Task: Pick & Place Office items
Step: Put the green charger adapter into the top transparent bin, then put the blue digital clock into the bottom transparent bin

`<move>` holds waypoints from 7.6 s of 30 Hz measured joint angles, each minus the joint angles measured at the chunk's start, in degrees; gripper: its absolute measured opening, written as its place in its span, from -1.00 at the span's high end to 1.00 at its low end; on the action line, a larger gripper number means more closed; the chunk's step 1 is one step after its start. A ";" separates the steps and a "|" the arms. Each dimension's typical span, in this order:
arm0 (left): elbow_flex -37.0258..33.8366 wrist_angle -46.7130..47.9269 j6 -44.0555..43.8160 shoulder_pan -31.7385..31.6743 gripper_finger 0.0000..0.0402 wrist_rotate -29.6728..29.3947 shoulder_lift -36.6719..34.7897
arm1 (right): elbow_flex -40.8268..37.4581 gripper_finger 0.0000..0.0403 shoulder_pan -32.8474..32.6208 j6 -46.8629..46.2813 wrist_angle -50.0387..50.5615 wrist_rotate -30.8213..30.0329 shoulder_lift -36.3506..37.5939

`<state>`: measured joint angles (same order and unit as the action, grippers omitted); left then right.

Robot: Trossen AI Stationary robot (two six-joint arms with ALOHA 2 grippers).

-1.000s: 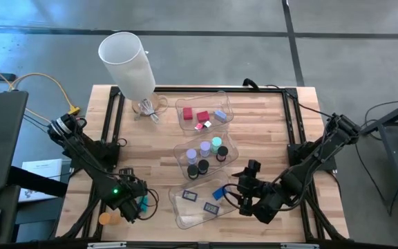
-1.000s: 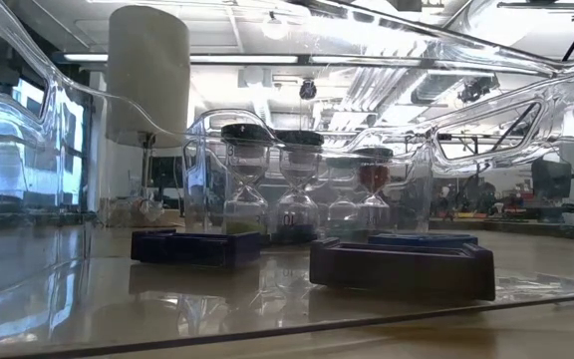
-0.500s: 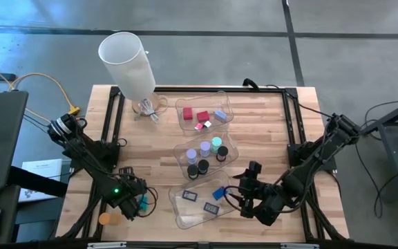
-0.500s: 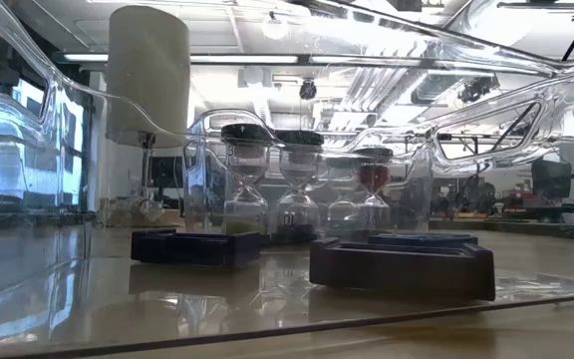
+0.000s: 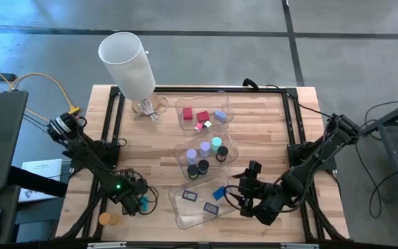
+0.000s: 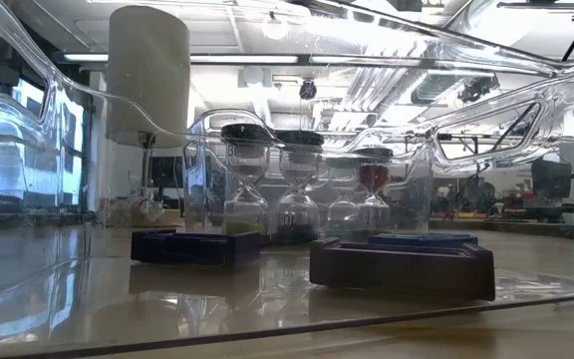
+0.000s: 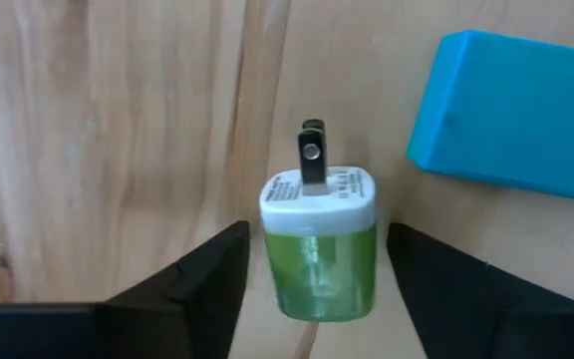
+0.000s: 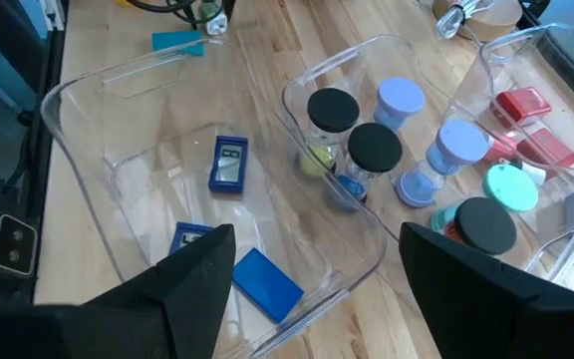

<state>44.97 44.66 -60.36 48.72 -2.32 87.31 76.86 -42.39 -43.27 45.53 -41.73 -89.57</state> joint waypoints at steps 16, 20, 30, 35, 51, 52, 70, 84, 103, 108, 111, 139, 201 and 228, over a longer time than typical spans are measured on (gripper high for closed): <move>0.22 -1.59 3.45 -5.02 0.39 3.72 0.13 | 0.00 -0.36 0.00 0.00 0.20 -0.18 0.03; 1.04 -2.57 5.36 -6.34 0.39 3.04 -1.01 | 0.00 -0.36 0.00 0.00 0.31 -0.12 0.03; 1.44 -6.16 15.65 -12.48 0.39 0.56 -16.39 | 0.00 -0.36 0.00 0.00 0.62 0.12 0.03; 1.44 -10.52 26.52 -16.28 0.39 -4.39 -24.97 | 0.00 -0.36 0.00 0.00 0.80 0.12 0.03; 1.51 -41.33 59.43 -51.87 0.39 0.22 -26.80 | 0.00 -0.36 0.00 -0.02 0.97 -0.01 0.03; 1.53 -42.66 59.11 -54.68 0.39 2.30 -25.51 | 0.00 -0.36 0.00 -0.02 0.97 -0.03 0.03; 2.71 -52.08 55.82 -72.36 0.31 11.97 -3.57 | 0.00 -0.36 0.00 -0.02 1.03 -0.36 0.03; 2.71 -52.17 52.67 -72.30 0.29 4.88 -2.19 | 0.00 -0.36 0.00 -0.02 1.06 -0.36 0.03; 2.71 -51.95 50.15 -72.23 0.29 5.63 -2.21 | 0.00 -0.36 0.00 -0.03 1.03 -0.34 0.03; 2.71 -51.87 49.72 -72.23 0.29 5.65 -2.23 | 0.00 -0.36 0.00 -0.44 1.03 -0.31 0.03; 2.71 -51.82 49.59 -72.23 0.26 5.80 -2.23 | 0.00 -0.36 0.00 -0.46 1.01 -0.31 0.03; 7.29 -36.57 53.70 -66.84 -0.10 10.53 -16.88 | 0.00 -0.36 0.01 -0.48 1.01 0.17 0.03; 21.57 5.58 -48.65 -1.64 -0.10 -0.05 10.03 | 0.00 -0.36 0.02 5.26 0.01 1.65 0.03; 21.25 4.26 -52.20 -2.46 -0.10 0.44 14.93 | 0.00 -0.36 0.02 7.54 0.12 1.36 0.01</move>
<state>66.22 48.92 -112.56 46.26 -1.88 102.24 76.86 -42.37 -35.73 45.65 -40.36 -89.56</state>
